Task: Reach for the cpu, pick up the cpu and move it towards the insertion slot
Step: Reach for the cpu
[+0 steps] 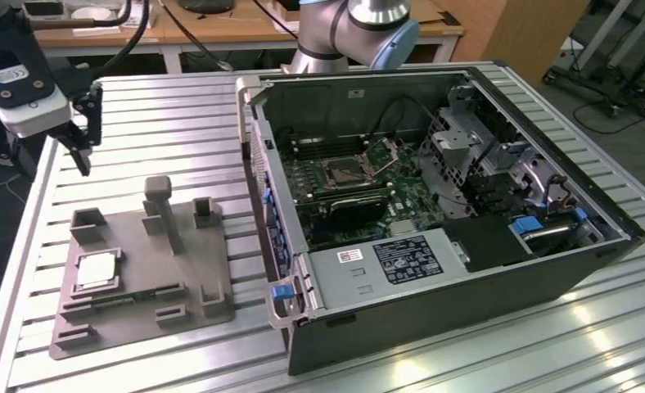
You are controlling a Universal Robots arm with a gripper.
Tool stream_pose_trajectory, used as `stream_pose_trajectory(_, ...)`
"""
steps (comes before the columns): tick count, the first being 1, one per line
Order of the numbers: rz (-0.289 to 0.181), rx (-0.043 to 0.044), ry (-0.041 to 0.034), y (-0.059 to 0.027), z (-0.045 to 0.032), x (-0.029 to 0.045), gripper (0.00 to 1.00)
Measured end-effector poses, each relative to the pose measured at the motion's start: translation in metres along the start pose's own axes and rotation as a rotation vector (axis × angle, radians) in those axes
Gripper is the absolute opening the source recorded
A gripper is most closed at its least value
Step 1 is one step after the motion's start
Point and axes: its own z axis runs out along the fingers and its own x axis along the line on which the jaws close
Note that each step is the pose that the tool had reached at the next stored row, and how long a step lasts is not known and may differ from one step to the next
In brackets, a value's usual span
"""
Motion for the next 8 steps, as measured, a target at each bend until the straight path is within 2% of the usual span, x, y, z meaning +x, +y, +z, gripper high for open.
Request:
stream_pose_trajectory(1, 0.000, -0.0008, 0.0000, -0.0005, 0.0014, 0.0005, 0.60)
stream_pose_trajectory(2, 0.000, -0.0019, 0.0000, -0.0010, 0.0028, 0.0008, 0.60)
stream_pose_trajectory(3, 0.000, -0.0036, -0.0003, -0.0014, 0.0041, 0.0010, 0.66)
stream_pose_trajectory(8, 0.000, -0.0184, -0.0003, -0.0035, 0.0088, 0.0016, 0.66)
